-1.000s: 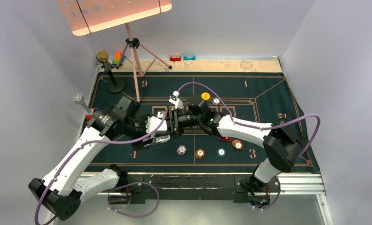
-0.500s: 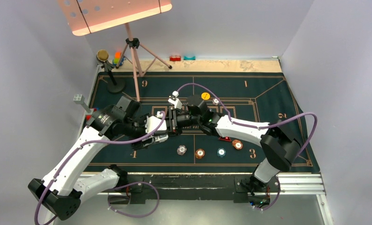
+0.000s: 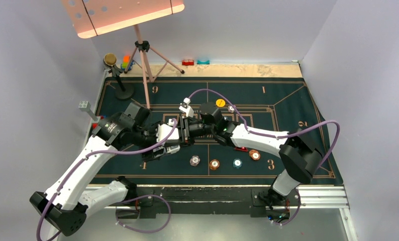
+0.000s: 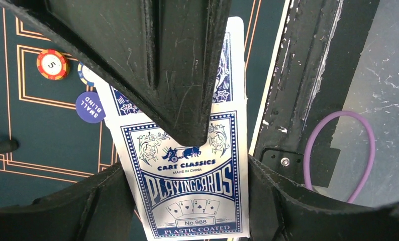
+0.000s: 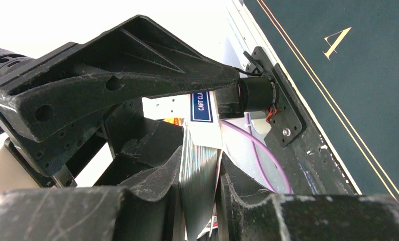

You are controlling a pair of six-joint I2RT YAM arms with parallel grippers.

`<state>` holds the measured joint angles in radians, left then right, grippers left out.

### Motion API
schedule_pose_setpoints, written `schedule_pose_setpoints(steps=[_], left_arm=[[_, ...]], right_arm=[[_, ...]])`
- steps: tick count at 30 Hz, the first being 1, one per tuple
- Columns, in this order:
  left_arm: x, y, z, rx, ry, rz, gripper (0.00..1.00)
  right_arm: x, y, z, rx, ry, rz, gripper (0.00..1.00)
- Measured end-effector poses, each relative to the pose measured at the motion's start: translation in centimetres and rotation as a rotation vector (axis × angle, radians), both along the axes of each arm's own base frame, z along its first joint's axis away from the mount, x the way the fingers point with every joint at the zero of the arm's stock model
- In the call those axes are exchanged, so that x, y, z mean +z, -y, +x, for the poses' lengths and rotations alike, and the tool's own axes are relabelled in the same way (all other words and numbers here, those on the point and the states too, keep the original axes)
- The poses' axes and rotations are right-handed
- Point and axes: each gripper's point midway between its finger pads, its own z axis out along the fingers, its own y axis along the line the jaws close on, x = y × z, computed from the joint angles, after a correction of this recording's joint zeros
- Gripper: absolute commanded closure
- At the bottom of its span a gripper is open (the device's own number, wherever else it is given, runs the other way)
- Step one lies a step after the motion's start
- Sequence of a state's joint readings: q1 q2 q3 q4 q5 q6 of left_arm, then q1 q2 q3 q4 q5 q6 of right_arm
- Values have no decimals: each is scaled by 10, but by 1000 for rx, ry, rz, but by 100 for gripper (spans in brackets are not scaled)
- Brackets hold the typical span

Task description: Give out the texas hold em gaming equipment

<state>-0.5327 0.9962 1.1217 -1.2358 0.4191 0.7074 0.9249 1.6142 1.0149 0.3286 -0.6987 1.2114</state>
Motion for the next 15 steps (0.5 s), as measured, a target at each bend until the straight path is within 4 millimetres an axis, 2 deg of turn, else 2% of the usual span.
schedule_pose_setpoints(steps=[5, 8, 12, 15], left_arm=[[0, 0, 1, 1, 3, 3, 36], [-1, -1, 2, 3, 9, 6, 47], [-1, -1, 4, 6, 21, 9, 62], [-1, -1, 4, 5, 23, 11, 68]], right_arm=[[0, 0, 0, 0, 3, 0, 85], [0, 0, 0, -1, 4, -1, 84], [-1, 0, 1, -4, 7, -1, 72], [-1, 0, 1, -3, 8, -2, 62]])
